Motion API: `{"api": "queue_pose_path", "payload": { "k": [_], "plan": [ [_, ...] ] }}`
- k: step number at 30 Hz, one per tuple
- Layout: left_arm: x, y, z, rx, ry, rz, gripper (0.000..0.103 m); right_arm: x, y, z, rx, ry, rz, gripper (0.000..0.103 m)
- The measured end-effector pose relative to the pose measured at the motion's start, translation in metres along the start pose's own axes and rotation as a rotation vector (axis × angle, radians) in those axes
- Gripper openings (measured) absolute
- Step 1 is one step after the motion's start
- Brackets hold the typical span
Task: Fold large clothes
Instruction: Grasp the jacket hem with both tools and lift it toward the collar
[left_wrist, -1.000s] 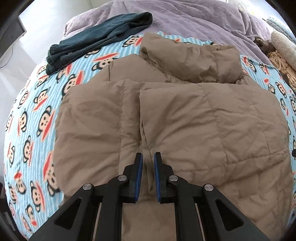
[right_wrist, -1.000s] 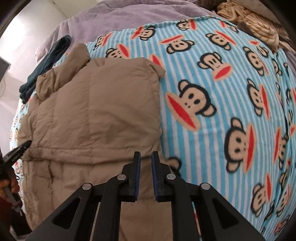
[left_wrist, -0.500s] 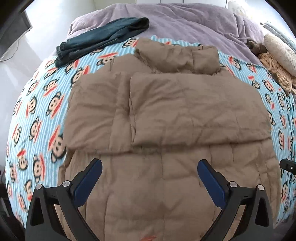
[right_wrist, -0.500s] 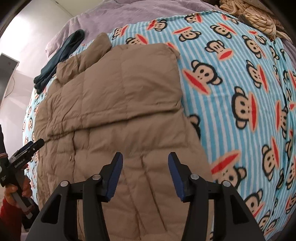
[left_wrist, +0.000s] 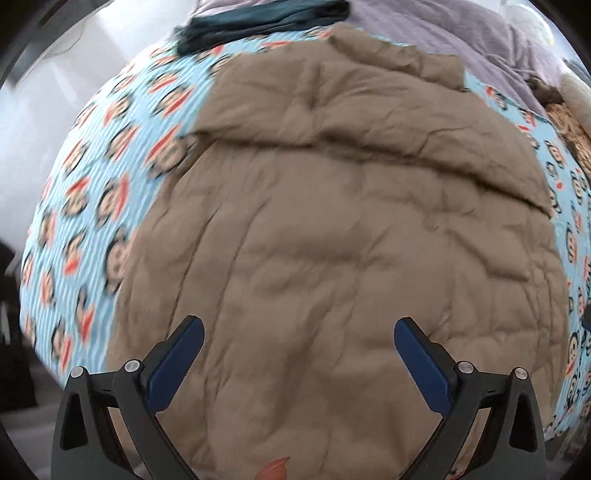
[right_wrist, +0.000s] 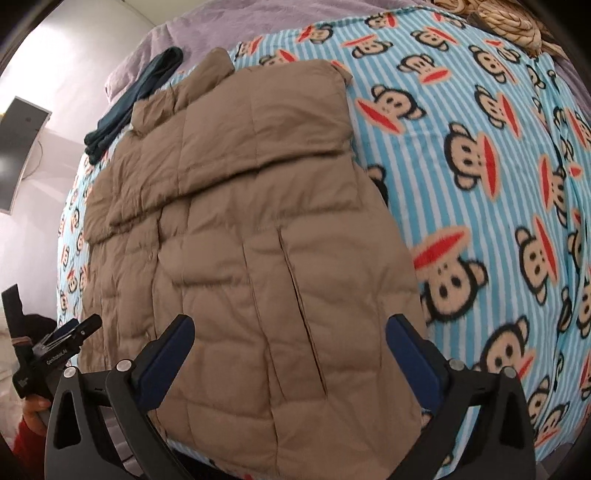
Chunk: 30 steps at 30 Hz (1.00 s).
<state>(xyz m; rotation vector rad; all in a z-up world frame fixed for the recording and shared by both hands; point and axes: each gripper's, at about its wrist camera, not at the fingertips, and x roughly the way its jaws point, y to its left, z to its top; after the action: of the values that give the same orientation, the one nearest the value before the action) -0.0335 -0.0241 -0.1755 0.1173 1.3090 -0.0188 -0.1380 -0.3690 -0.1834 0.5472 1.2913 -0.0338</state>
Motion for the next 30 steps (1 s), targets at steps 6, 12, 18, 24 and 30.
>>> {"api": "queue_pose_path", "payload": {
  "k": [6,12,18,24,30],
  "plan": [
    [0.002,0.040,-0.030,-0.055,0.041,-0.043,0.103,-0.001,-0.010,-0.028,0.088,0.054,0.031,0.103],
    [0.002,0.091,-0.062,-0.130,0.065,-0.204,0.103,-0.003,-0.031,-0.078,0.346,0.031,0.178,0.103],
    [0.013,0.146,-0.102,-0.273,0.144,-0.364,0.103,0.000,-0.051,-0.142,0.561,0.016,0.267,0.103],
    [0.043,0.162,-0.127,-0.394,0.222,-0.492,0.103,0.019,-0.060,-0.179,0.732,-0.002,0.386,0.103],
    [0.052,0.150,-0.119,-0.439,0.187,-0.541,0.103,0.041,-0.058,-0.183,0.818,-0.060,0.473,0.102]
  ]
}}
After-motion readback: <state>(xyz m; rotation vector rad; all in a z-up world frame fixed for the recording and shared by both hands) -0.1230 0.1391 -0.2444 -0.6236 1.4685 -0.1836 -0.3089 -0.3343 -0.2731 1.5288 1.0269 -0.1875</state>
